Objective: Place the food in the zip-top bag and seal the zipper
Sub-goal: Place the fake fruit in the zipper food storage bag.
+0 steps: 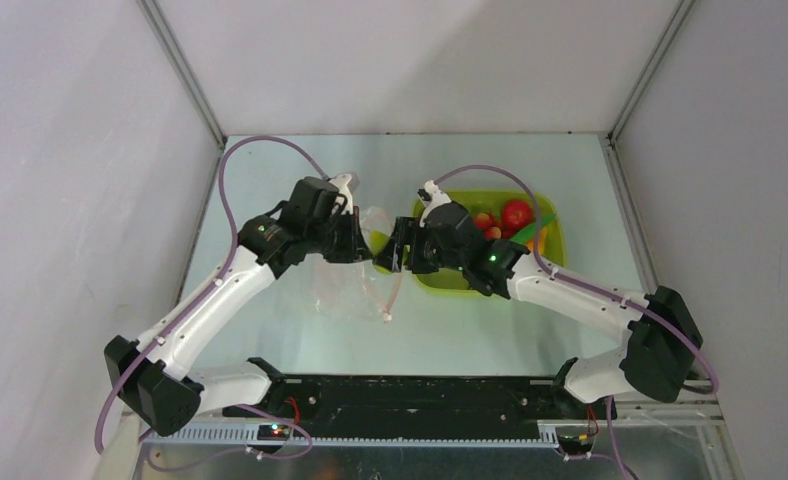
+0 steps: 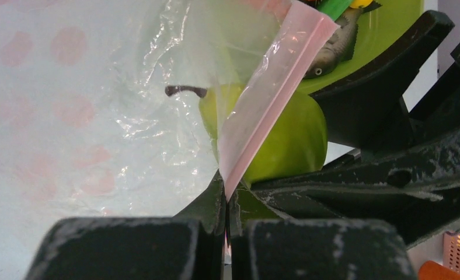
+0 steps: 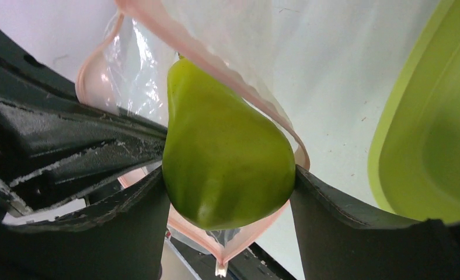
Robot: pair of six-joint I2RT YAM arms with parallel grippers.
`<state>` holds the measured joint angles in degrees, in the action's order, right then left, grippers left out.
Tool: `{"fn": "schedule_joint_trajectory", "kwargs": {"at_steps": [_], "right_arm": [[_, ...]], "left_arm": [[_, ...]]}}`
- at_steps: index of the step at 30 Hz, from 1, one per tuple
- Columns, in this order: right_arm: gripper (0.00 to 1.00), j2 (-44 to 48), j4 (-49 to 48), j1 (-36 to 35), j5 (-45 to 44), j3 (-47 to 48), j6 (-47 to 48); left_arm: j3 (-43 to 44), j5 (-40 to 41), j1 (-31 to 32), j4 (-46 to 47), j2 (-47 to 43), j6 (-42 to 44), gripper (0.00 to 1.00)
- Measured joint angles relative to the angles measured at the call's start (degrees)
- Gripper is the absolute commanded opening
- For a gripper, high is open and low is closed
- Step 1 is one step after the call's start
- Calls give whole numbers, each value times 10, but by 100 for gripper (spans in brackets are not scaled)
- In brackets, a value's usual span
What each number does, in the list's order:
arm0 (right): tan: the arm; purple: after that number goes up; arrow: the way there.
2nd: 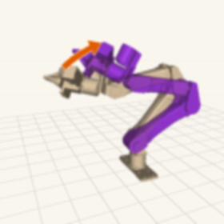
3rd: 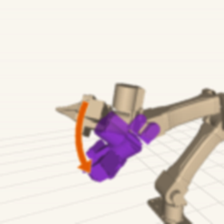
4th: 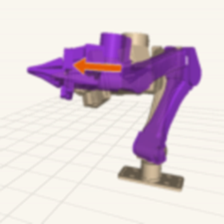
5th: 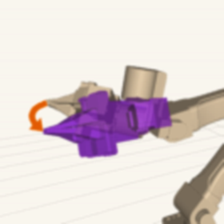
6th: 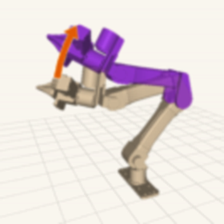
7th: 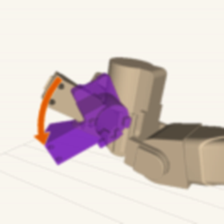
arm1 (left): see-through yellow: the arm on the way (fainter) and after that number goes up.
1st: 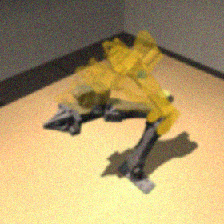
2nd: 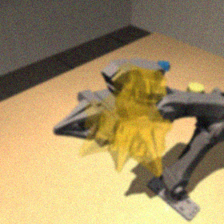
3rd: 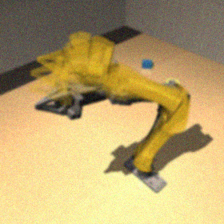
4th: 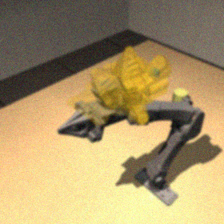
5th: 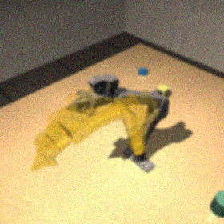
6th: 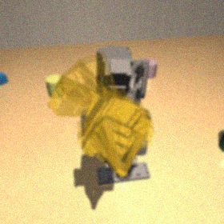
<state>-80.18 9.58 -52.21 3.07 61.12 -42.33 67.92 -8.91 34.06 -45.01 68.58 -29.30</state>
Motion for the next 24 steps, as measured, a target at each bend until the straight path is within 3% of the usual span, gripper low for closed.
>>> {"fn": "schedule_joint_trajectory", "kwargs": {"at_steps": [8, 15, 24], "right_arm": [[73, -21, 22, 2, -13, 22, -5], [99, -22, 37, 0, -18, 23, -6], [99, -18, 52, 0, -26, 33, 1]], "left_arm": [[-7, -10, -1, 4, 0, 5, 0], [-16, -18, -1, 8, -4, 9, 0], [-16, -19, -2, 9, -17, 9, 0]]}}
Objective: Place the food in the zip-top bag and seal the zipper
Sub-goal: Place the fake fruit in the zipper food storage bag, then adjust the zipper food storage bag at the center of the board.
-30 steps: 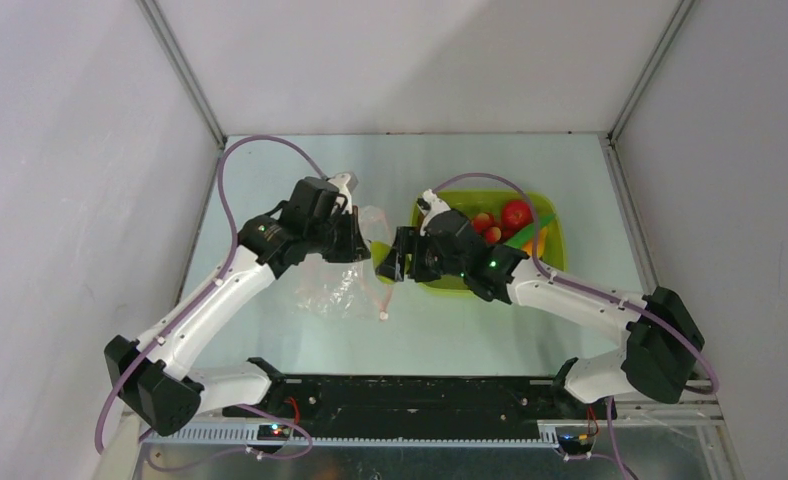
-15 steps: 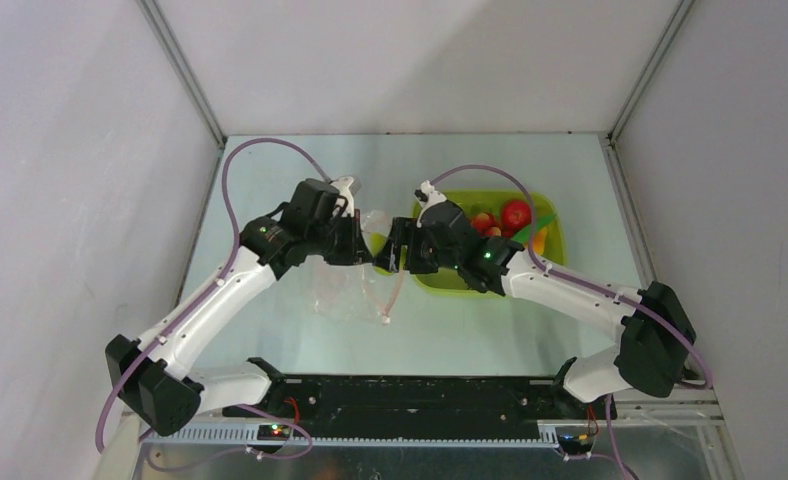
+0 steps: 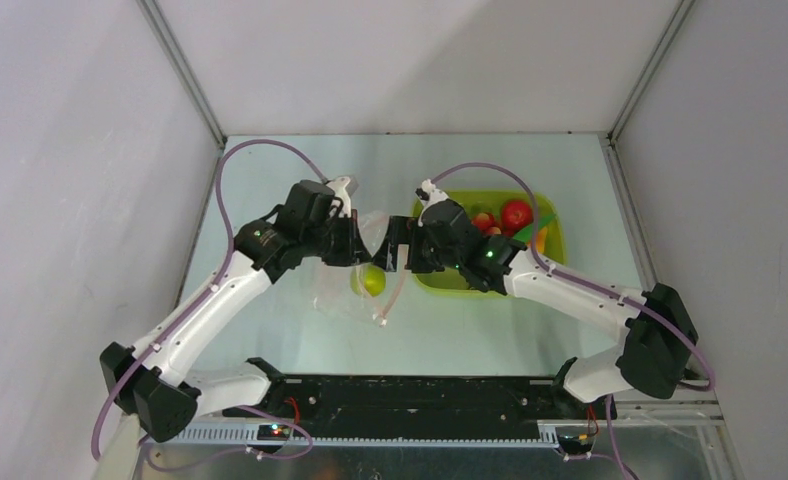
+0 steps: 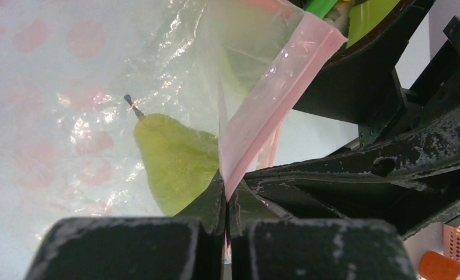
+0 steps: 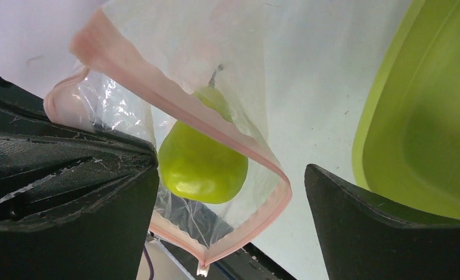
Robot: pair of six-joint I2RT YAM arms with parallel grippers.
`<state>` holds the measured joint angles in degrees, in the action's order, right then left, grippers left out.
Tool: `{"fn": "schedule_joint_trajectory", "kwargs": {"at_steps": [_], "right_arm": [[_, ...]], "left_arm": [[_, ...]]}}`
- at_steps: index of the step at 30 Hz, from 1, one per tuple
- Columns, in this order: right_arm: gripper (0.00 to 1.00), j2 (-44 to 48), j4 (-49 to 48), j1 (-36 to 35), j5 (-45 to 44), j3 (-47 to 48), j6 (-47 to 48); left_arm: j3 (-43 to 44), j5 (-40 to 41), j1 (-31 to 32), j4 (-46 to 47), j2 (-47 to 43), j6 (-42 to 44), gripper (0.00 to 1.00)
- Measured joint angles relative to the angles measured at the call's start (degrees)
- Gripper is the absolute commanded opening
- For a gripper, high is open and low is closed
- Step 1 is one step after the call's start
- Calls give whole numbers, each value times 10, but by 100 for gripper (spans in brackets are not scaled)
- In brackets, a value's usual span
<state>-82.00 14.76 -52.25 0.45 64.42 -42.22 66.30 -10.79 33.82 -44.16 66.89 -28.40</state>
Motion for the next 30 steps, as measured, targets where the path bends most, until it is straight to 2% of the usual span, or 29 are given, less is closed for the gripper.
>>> {"fn": "schedule_joint_trajectory", "kwargs": {"at_steps": [5, 12, 14, 18, 20, 21, 22, 23, 24, 25, 26, 27, 30], "right_arm": [[100, 24, 9, -3, -12, 0, 23], [100, 109, 34, -9, -69, 0, 61], [98, 127, 37, -9, -80, -1, 65], [89, 132, 39, -10, -86, -13, 67], [80, 120, 40, -13, -86, -18, 67], [66, 106, 42, -17, -87, -19, 64], [59, 96, 42, -21, -87, -21, 64], [43, 84, 42, -25, -88, -22, 63], [34, 74, 42, -29, -89, -23, 60], [20, 65, 42, -31, -91, -25, 59], [15, 58, 43, -33, -92, -28, 55], [3, 54, 44, -36, -95, -30, 50], [0, 57, 47, -38, -111, -32, 47]], "left_arm": [[0, -17, 2, 6, -7, -1, 0], [0, -30, 3, 17, -10, -1, 0], [0, -30, 3, 17, -10, -1, 0], [0, -30, 3, 17, -10, -1, 0], [0, -31, 3, 17, -10, -1, 0], [0, -31, 3, 17, -11, -1, 0], [0, -31, 3, 17, -12, -1, 0], [0, -31, 3, 17, -14, -1, 0], [0, -31, 3, 18, -16, -1, 0], [0, -31, 3, 18, -18, -1, 0], [0, -30, 2, 18, -21, -1, 0], [0, -30, 2, 19, -24, 0, 0], [0, -21, 1, 18, -35, 0, 0]]}}
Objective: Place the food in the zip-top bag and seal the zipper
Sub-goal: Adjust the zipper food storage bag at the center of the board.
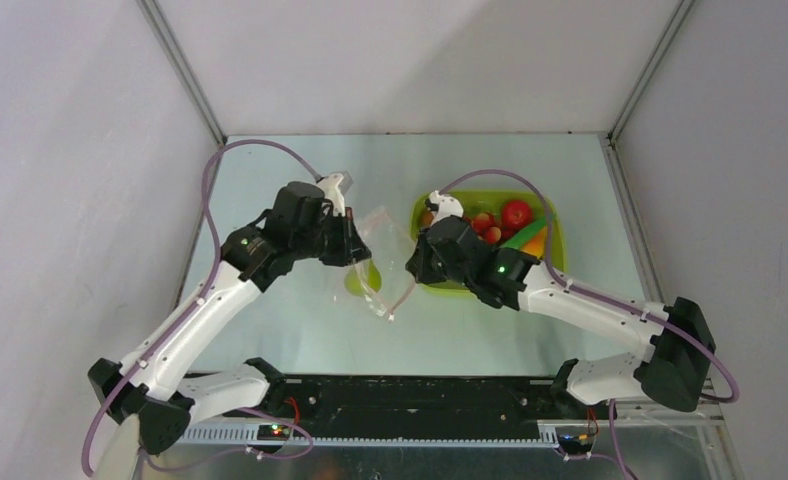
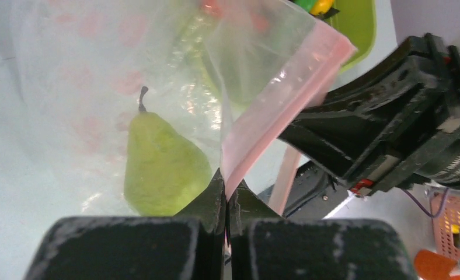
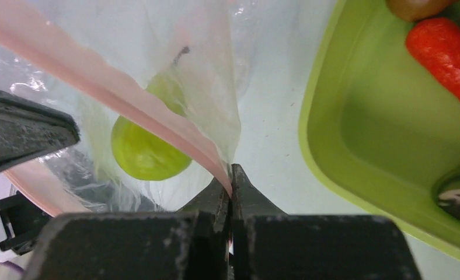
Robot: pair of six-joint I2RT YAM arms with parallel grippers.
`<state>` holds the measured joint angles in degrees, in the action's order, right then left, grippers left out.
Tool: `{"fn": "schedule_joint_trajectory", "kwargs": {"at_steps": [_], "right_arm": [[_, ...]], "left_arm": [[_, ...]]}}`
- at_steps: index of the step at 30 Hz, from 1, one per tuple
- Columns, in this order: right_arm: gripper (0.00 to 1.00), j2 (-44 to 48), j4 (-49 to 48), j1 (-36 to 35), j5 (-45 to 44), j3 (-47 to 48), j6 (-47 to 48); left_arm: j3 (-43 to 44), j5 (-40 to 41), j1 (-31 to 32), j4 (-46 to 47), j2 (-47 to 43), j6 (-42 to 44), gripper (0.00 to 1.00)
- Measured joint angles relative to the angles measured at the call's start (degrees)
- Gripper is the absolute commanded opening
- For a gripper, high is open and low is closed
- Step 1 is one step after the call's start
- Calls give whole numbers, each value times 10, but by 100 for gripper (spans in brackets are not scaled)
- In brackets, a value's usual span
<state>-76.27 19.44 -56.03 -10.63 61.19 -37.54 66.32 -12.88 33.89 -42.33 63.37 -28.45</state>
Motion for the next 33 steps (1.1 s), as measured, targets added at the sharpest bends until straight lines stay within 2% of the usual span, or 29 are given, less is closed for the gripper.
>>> {"fn": "schedule_joint_trajectory", "kwargs": {"at_steps": [7, 13, 18, 19, 20, 21, 22, 23, 25, 30, 33], "right_arm": [[0, 68, 42, 3, -56, 2, 27], [0, 125, 23, 2, -33, 12, 55], [0, 122, 10, 7, 2, 12, 70], [3, 118, 4, 9, 11, 12, 74], [7, 112, -3, 12, 19, 12, 77], [21, 104, -10, 15, 30, 12, 81], [30, 97, -16, 17, 38, 12, 84], [53, 86, -25, 19, 54, 12, 92], [72, 68, -37, 21, 79, 12, 97], [96, 57, -43, 31, 107, 12, 121], [99, 78, -40, 43, 95, 4, 141]], "left_arm": [[8, 107, -12, -36, -22, 0, 0], [9, 85, -42, -25, -45, 0, 0], [9, 70, -59, -19, -63, 0, 0], [9, 68, -62, -19, -64, 0, 0], [9, 68, -64, -19, -64, 0, 0], [9, 69, -69, -19, -65, 0, 0], [9, 70, -72, -19, -65, 0, 0], [9, 73, -75, -19, -66, 1, 0], [9, 82, -80, -20, -68, 1, 0], [9, 120, -84, -27, -77, 5, 0], [10, 156, -88, -44, -78, 5, 0]]}}
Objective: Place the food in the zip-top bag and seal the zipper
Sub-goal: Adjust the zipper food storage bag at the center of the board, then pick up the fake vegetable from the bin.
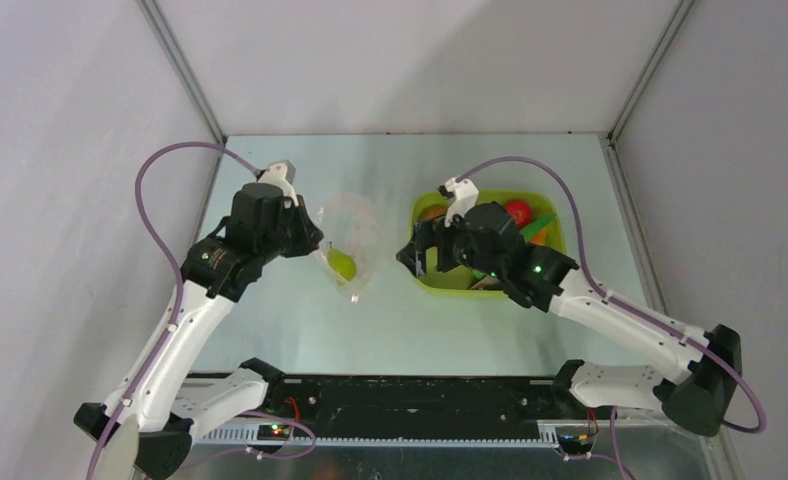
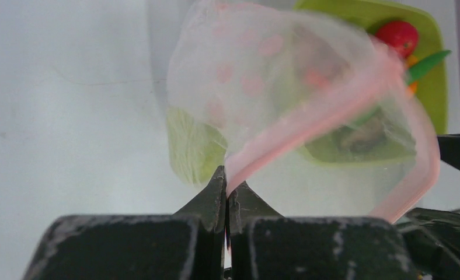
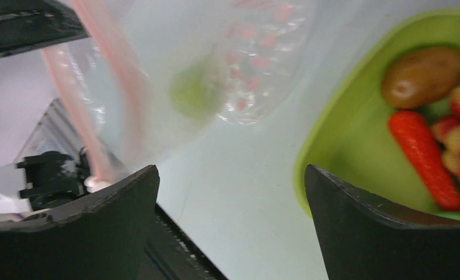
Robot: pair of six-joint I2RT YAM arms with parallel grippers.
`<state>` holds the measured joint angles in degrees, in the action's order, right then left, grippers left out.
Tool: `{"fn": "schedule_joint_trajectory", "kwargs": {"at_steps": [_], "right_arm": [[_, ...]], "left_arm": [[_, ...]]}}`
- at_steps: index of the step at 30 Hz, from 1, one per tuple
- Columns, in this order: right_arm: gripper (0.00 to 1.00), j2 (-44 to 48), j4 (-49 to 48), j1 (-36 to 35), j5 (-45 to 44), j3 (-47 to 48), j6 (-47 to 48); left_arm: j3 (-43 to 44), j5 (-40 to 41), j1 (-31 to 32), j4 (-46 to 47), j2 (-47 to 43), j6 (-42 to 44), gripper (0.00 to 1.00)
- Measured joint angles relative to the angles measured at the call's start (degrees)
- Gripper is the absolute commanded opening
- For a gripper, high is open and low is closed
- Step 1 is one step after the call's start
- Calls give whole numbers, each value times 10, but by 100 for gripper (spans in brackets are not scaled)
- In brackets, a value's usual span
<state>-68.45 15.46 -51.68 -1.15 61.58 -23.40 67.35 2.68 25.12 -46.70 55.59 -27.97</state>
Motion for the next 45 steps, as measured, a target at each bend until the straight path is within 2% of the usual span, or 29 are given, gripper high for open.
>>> {"fn": "schedule_joint_trajectory", "kwargs": {"at_steps": [3, 6, 10, 12, 17, 20, 26, 31, 35, 37, 40, 44, 45], "right_arm": [[99, 41, -5, 19, -25, -38, 30], [99, 66, -10, 67, -14, -95, 60], [99, 37, -17, 157, 42, -142, 90], [97, 9, -19, 179, 58, -145, 108], [89, -73, -42, 178, 91, -133, 153], [87, -137, -38, 177, 95, -102, 165], [86, -239, -25, 174, 47, -35, 177], [82, -291, -16, 172, -1, -10, 188], [76, -328, -10, 167, -27, 0, 192], [67, -341, -4, 161, -34, 0, 191], [39, -345, -3, 154, -40, 6, 192], [18, -347, 0, 148, -41, 8, 184], [16, -347, 1, 147, -41, 8, 181]], "left_arm": [[6, 27, -7, -16, 0, 0, 0], [16, 45, -14, -29, 1, 0, 0], [26, 72, -18, -38, -1, 0, 0], [26, 85, -19, -42, -4, 1, 0], [39, 125, -24, -70, -7, 5, 0], [72, 188, -27, -101, -9, 6, 0], [94, 275, -30, -118, -48, 7, 0], [90, 271, -31, -111, -54, 12, 0], [59, 205, -32, -78, -29, 16, 0], [43, 157, -32, -64, -5, 15, 0], [27, 104, -32, -45, 42, 15, 0], [12, 57, -32, -40, 78, 15, 0], [9, 44, -32, -37, 81, 15, 0]]}}
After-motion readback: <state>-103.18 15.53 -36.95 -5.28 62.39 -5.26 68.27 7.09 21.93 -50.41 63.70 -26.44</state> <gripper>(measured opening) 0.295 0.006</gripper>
